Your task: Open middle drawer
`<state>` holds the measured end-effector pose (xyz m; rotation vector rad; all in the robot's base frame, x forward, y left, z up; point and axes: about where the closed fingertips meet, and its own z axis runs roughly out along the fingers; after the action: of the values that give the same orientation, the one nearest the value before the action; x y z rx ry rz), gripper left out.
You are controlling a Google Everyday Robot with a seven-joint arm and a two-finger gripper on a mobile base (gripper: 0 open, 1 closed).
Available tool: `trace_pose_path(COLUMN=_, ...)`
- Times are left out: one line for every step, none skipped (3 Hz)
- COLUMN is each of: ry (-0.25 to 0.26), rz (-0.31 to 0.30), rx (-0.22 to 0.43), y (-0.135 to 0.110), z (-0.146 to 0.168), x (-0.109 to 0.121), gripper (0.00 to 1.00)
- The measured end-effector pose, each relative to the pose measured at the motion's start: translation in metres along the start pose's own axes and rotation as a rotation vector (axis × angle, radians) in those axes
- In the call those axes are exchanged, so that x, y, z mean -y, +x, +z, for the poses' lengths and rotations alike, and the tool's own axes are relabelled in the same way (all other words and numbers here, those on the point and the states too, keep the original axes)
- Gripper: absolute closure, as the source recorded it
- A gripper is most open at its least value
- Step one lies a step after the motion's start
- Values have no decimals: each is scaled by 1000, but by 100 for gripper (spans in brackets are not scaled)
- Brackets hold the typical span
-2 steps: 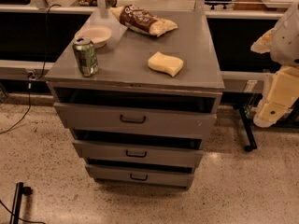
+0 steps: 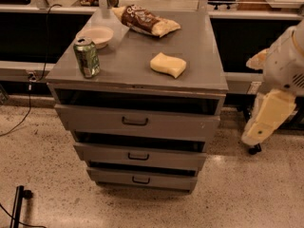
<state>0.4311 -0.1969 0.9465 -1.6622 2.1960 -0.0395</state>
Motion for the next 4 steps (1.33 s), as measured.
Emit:
trace_pose_path(ry=-23, rz=60, rx=100, y=13, z=47, x=-30, gripper=0)
trace_pose_path(ry=-28, rz=132, rx=153, y=20, z=64, x=-43, gripper=0)
trace_pose_path(ry=-60, rz=107, rx=117, y=15, z=92, x=-45, gripper=0)
trace_pose_path(ry=-121, rz=76, rx=129, y=16, z=146, x=-69, gripper=0)
